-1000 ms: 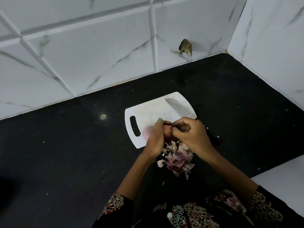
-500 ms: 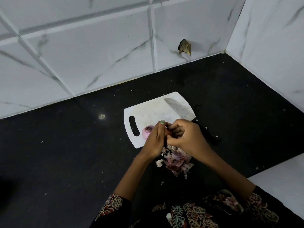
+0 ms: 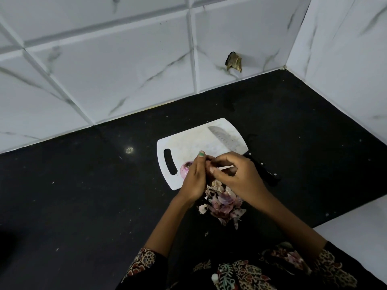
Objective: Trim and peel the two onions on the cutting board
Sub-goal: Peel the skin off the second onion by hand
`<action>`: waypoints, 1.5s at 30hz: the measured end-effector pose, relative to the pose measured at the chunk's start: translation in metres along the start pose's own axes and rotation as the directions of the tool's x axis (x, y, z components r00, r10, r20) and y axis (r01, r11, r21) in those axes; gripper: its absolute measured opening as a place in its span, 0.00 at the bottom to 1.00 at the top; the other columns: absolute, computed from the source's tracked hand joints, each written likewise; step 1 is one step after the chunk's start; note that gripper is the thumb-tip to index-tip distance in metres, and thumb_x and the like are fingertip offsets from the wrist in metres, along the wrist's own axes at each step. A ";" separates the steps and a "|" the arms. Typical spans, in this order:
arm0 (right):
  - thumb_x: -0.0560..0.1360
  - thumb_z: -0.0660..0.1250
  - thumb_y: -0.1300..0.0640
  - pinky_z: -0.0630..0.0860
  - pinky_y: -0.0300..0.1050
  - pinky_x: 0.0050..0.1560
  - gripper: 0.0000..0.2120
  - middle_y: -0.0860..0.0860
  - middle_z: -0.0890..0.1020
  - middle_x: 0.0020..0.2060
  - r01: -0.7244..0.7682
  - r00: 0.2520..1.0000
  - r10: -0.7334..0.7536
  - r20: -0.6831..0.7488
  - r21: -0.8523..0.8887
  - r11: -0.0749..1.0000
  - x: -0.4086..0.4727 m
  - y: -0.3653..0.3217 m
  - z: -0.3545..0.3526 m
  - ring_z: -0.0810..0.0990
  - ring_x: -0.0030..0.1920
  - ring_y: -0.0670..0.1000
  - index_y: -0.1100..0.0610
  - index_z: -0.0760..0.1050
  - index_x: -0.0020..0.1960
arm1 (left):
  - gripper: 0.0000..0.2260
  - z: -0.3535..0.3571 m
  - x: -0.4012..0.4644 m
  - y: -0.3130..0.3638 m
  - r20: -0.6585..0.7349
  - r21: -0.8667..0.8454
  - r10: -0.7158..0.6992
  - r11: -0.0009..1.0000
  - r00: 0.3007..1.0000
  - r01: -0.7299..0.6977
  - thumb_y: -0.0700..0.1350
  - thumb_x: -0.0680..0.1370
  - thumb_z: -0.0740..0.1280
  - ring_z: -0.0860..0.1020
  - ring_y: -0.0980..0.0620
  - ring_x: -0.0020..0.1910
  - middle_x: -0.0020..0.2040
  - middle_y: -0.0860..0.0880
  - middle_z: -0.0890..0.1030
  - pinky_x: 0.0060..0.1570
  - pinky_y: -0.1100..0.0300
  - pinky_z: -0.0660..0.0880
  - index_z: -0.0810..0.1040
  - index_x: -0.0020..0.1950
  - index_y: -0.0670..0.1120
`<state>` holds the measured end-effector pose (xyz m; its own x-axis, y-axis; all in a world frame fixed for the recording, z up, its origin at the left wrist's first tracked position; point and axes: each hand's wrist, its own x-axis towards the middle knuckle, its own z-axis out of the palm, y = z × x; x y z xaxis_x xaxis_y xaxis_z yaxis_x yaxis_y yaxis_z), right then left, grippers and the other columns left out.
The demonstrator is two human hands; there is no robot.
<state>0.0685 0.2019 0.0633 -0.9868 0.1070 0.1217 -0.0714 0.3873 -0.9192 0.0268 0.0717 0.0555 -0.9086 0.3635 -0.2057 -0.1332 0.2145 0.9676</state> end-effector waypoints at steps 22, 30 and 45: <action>0.74 0.68 0.60 0.75 0.33 0.47 0.08 0.47 0.76 0.53 -0.297 0.955 0.297 0.008 0.047 0.954 0.005 0.006 -0.007 0.78 0.49 0.42 0.50 0.79 0.50 | 0.16 0.000 -0.002 0.007 -0.029 -0.121 -0.127 0.985 0.991 0.123 0.43 0.84 0.49 0.80 0.56 0.38 0.47 0.46 0.78 0.38 0.62 0.76 0.75 0.55 0.42; 0.66 0.75 0.62 0.78 0.34 0.41 0.11 0.47 0.84 0.38 -0.186 0.982 0.185 0.024 0.091 0.978 0.003 -0.014 0.000 0.83 0.39 0.42 0.52 0.80 0.46 | 0.14 0.002 -0.001 0.009 -0.059 -0.138 -0.107 0.986 0.993 0.098 0.41 0.82 0.51 0.76 0.51 0.43 0.46 0.42 0.76 0.39 0.63 0.75 0.74 0.55 0.36; 0.71 0.69 0.65 0.81 0.41 0.41 0.04 0.50 0.84 0.35 -0.156 0.980 0.158 -0.121 0.027 0.987 0.006 0.001 -0.001 0.83 0.36 0.46 0.60 0.82 0.44 | 0.15 0.003 0.000 0.008 -0.052 -0.246 -0.131 0.962 0.990 0.115 0.42 0.83 0.50 0.79 0.49 0.44 0.46 0.43 0.77 0.40 0.59 0.78 0.75 0.51 0.43</action>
<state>0.0626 0.2040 0.0636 -0.9608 0.2765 0.0193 0.0795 0.3413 -0.9366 0.0264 0.0760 0.0625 -0.9026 0.2845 -0.3231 -0.3299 0.0252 0.9437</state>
